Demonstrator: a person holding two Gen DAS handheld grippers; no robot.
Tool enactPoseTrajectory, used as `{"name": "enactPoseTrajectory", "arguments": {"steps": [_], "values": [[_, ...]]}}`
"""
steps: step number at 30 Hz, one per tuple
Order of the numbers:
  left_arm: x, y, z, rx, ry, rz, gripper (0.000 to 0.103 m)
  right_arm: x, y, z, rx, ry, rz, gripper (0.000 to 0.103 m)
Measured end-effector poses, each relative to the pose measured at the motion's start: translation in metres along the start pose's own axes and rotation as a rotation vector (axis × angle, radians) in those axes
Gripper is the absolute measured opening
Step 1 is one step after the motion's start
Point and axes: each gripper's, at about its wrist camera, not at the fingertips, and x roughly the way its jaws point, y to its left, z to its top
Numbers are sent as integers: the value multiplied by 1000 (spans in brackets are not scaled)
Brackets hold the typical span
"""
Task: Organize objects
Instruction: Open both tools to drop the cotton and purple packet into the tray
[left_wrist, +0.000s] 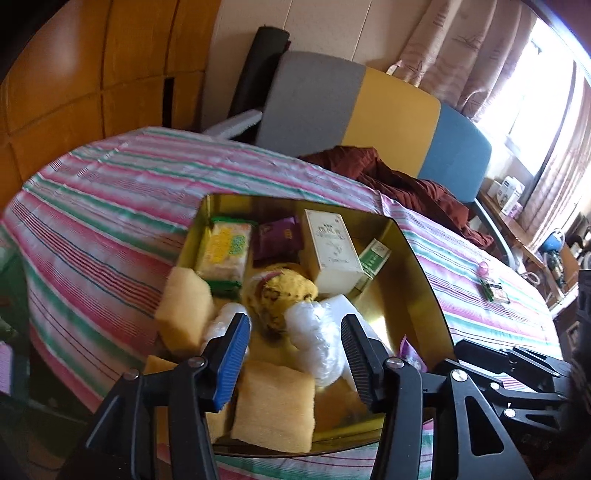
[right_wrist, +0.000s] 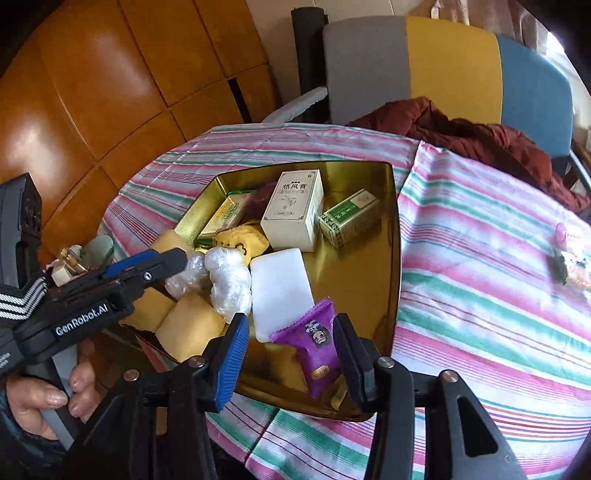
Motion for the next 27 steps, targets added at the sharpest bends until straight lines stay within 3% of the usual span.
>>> {"name": "enactPoseTrajectory", "arguments": {"steps": [3,12,27], "values": [[-7,-7,2,31,-30,16,62,1,2,0,-7,2,-23,49],[-19,-29,2,115,-67,28,68,-4,-7,0,13,-21,-54,49],[-18,-70,-5,243,-45,-3,69,-26,-51,5,68,-59,-156,50]]}}
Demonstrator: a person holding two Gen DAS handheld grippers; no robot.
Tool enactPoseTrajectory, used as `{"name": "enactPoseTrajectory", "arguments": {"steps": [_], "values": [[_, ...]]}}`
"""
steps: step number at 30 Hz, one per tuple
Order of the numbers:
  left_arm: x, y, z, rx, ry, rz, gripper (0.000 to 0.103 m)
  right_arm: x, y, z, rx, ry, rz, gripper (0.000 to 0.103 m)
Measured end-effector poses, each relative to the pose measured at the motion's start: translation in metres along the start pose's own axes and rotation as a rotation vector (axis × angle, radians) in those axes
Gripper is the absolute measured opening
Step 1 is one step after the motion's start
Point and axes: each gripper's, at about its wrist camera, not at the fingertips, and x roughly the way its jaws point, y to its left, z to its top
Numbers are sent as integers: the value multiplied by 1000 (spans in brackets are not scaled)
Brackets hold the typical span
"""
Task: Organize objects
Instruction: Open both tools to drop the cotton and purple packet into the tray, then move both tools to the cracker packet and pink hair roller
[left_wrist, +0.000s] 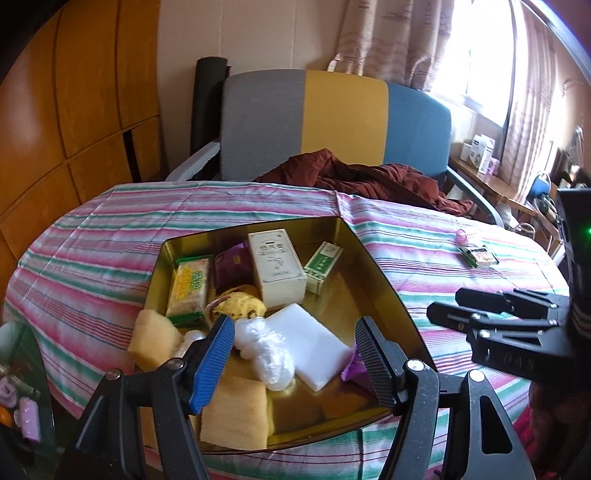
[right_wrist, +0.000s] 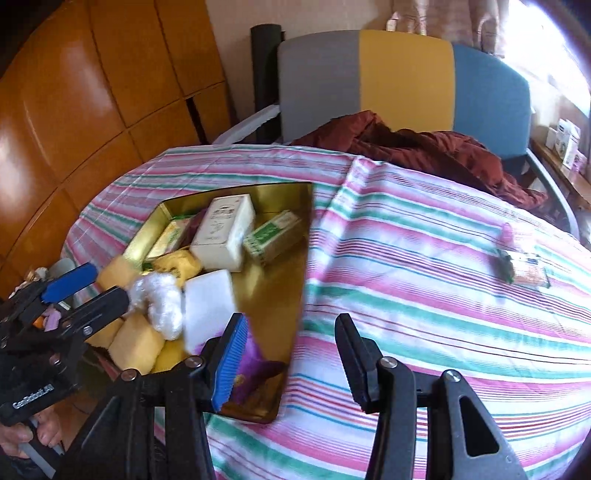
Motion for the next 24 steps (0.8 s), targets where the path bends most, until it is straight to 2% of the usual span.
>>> {"name": "enactPoseTrajectory", "arguments": {"steps": [13,24], "values": [[11,-38,11,103,11,-48,69,-7,-89,3,134,30,-146,50],[35,-69,16,158,54,-99,71,-5,-171,-2,300,89,-226,50]]}}
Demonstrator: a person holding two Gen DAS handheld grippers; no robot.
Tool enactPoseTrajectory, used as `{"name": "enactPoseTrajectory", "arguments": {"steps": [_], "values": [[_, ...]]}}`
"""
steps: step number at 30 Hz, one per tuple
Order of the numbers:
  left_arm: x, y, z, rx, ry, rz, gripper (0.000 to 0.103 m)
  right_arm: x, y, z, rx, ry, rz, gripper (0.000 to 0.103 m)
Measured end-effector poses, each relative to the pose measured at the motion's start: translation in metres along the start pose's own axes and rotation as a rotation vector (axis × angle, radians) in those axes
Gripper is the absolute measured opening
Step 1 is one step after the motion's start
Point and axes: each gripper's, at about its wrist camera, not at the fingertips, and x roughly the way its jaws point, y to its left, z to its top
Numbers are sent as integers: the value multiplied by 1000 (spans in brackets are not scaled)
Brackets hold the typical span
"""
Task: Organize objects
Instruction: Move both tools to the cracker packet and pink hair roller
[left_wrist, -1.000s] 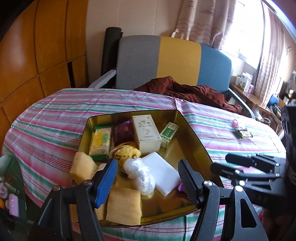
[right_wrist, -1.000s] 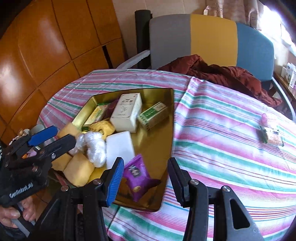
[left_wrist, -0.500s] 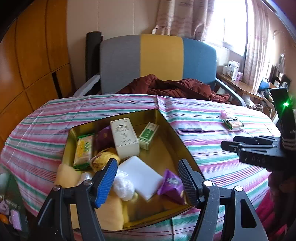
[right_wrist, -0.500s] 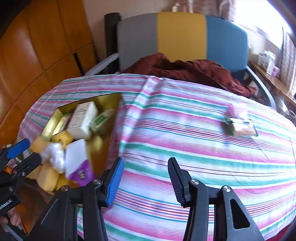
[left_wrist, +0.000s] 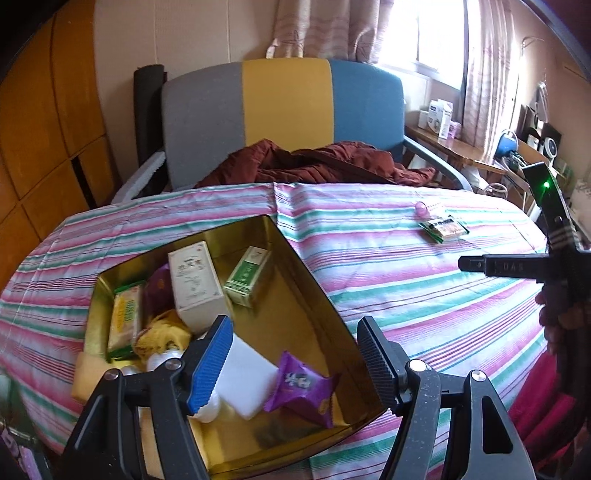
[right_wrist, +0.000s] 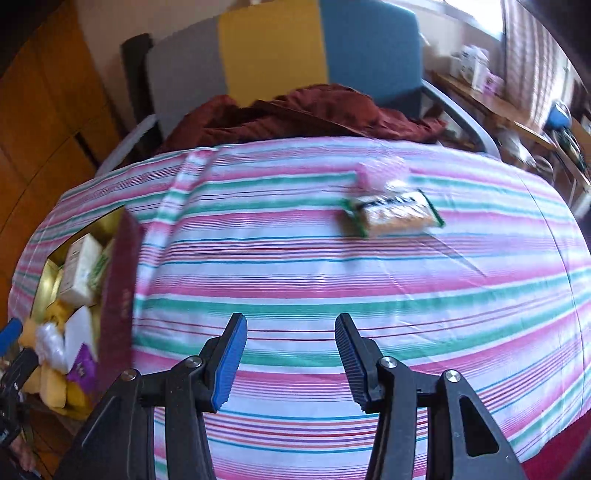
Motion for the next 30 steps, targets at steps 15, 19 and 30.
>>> {"name": "enactPoseTrajectory", "arguments": {"steps": [15,19,30], "values": [[27,-2,6,-35,61,-51,71,59,-106,59,297,62,7,60],[34,1,8,-55,77,-62,71,83,-122,65,504,65,55,61],[43,8,11,-86,97,-76,71,120,-121,106,627,13,-163,74]]}}
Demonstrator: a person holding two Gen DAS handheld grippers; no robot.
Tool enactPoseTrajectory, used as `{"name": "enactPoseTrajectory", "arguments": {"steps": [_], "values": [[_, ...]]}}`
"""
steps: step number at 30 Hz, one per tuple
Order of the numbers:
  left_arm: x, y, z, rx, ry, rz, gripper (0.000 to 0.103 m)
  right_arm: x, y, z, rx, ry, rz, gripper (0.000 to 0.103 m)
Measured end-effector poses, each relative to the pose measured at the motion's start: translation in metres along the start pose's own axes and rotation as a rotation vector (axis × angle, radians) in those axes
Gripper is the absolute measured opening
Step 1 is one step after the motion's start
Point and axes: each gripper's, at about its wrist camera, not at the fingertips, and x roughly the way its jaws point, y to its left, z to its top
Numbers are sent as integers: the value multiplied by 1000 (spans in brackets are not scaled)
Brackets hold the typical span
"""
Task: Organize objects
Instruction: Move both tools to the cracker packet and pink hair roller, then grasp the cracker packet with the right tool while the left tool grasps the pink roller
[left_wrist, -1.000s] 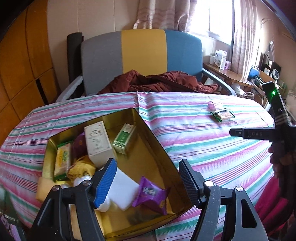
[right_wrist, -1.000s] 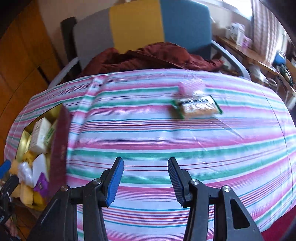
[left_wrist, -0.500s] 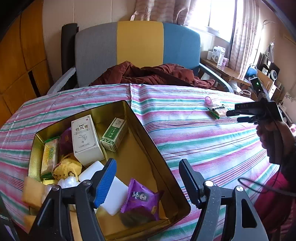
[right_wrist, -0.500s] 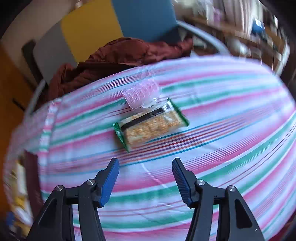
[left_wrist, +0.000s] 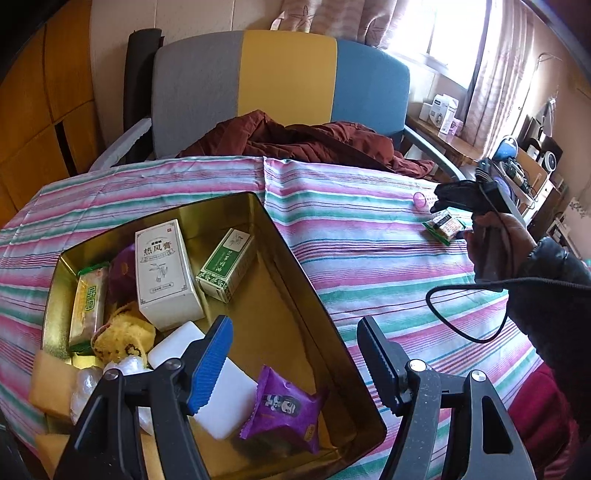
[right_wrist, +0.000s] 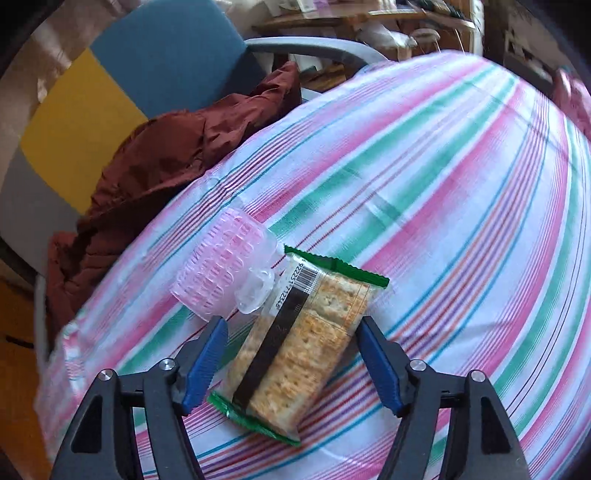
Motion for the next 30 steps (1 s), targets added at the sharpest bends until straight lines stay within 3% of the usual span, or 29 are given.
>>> {"name": "enactPoseTrajectory", "arguments": {"steps": [4,6,8,15,25,30], "values": [[1,2,1,0,4,-2,71,4,18,-8,-193,11,-75,69],[0,1,3,6,-1,0,71,0,17,-13,-288,22,-82,53],[0,0,5,13,-4,3,71,-7,5,-18,-346,48,-71,47],[6,-23,21,77,20,-23,70,-32,-49,-38,-523,154,-51,47],[48,-85,82,65,127,-144,70,-44,-64,-51,-506,122,-42,47],[85,-133,120,80,131,-182,70,-47,-66,-52,-491,130,-35,47]]}}
